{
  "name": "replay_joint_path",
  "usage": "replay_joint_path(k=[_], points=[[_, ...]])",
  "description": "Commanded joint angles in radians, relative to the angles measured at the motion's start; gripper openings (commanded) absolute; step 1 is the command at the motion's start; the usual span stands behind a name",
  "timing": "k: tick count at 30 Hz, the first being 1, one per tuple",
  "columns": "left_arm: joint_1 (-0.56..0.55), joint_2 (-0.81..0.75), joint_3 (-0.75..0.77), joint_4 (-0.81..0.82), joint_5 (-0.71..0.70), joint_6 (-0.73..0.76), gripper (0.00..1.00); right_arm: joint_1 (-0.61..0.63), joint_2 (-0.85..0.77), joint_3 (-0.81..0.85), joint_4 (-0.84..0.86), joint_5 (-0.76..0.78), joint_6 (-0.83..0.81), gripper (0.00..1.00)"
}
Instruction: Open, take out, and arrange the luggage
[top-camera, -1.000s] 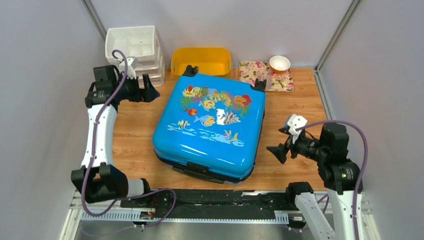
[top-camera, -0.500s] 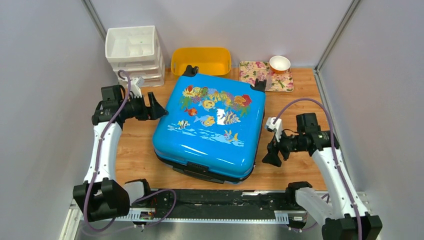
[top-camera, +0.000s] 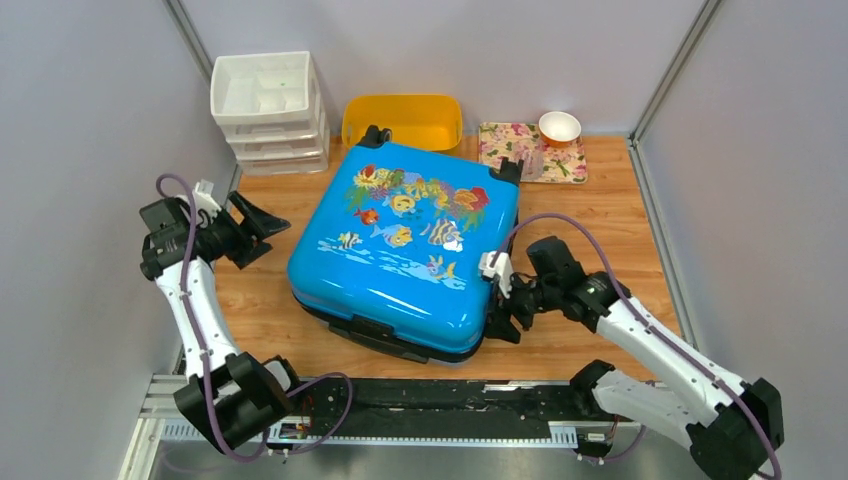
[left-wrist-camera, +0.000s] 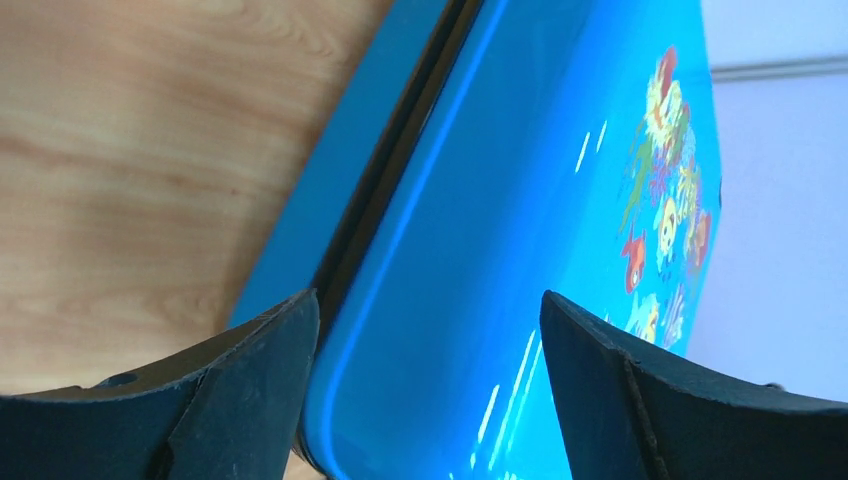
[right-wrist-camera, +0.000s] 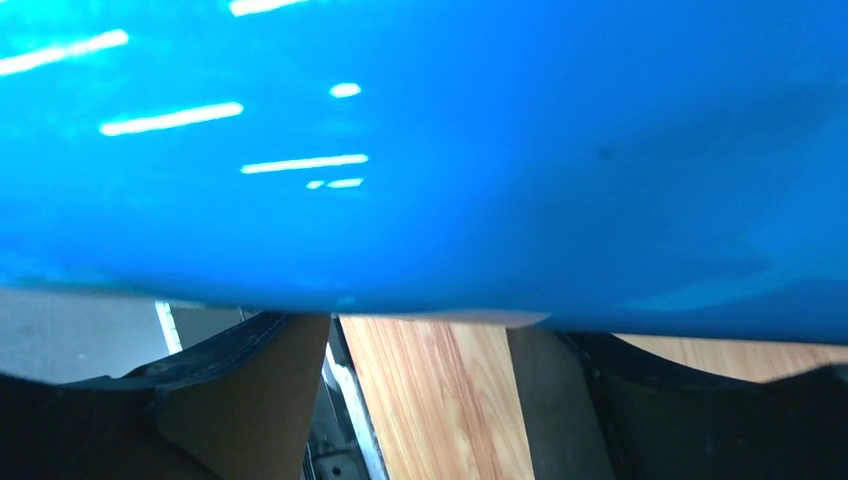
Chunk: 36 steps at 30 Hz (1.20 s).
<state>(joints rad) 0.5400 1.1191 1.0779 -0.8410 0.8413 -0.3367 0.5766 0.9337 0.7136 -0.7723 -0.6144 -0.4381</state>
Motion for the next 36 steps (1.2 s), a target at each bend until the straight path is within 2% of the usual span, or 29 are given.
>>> replay_joint_path(k=[1, 4, 8, 11, 13, 17, 18, 20, 21, 24, 25, 29, 33, 36], points=[[0.112, -0.1, -0.106, -0.031, 0.036, -0.2, 0.89, 0.186, 0.12, 0.059, 0.461, 0.068, 0.168, 0.7], [0.153, -0.188, -0.176, 0.086, 0.035, -0.298, 0.89, 0.296, 0.224, 0.119, 0.527, 0.097, 0.19, 0.72], [0.16, -0.249, -0.229, 0.181, 0.007, -0.381, 0.9, 0.429, 0.312, 0.295, 0.504, 0.081, 0.153, 0.74], [0.16, -0.265, -0.285, 0.265, -0.018, -0.432, 0.89, 0.419, 0.312, 0.397, 0.406, 0.015, 0.2, 0.74], [0.16, -0.26, -0.341, 0.324, -0.008, -0.468, 0.88, 0.376, 0.28, 0.441, 0.338, -0.048, 0.226, 0.75], [0.128, -0.188, -0.394, 0.514, 0.03, -0.49, 0.81, 0.209, 0.151, 0.451, 0.255, -0.07, 0.295, 0.79], [0.114, -0.127, -0.385, 0.517, 0.033, -0.472, 0.79, 0.11, 0.107, 0.449, 0.254, -0.073, 0.309, 0.8], [0.095, -0.069, -0.346, 0.514, 0.044, -0.42, 0.76, -0.011, 0.09, 0.466, 0.269, -0.044, 0.376, 0.83], [0.089, -0.027, -0.336, 0.516, 0.051, -0.41, 0.76, -0.149, 0.121, 0.478, 0.284, -0.053, 0.404, 0.84], [0.087, 0.008, -0.316, 0.537, 0.058, -0.389, 0.76, -0.366, 0.244, 0.598, 0.284, -0.111, 0.528, 0.83], [0.087, 0.014, -0.309, 0.548, 0.061, -0.374, 0.76, -0.401, 0.351, 0.631, 0.284, -0.155, 0.556, 0.83], [0.087, 0.021, -0.283, 0.553, 0.07, -0.34, 0.79, -0.465, 0.589, 0.817, 0.306, -0.14, 0.677, 0.77], [0.087, -0.008, -0.285, 0.522, 0.056, -0.305, 0.82, -0.466, 0.766, 0.882, 0.427, -0.111, 0.911, 0.76], [0.089, -0.031, -0.292, 0.497, 0.03, -0.28, 0.82, -0.442, 0.859, 0.956, 0.429, -0.058, 0.92, 0.74]])
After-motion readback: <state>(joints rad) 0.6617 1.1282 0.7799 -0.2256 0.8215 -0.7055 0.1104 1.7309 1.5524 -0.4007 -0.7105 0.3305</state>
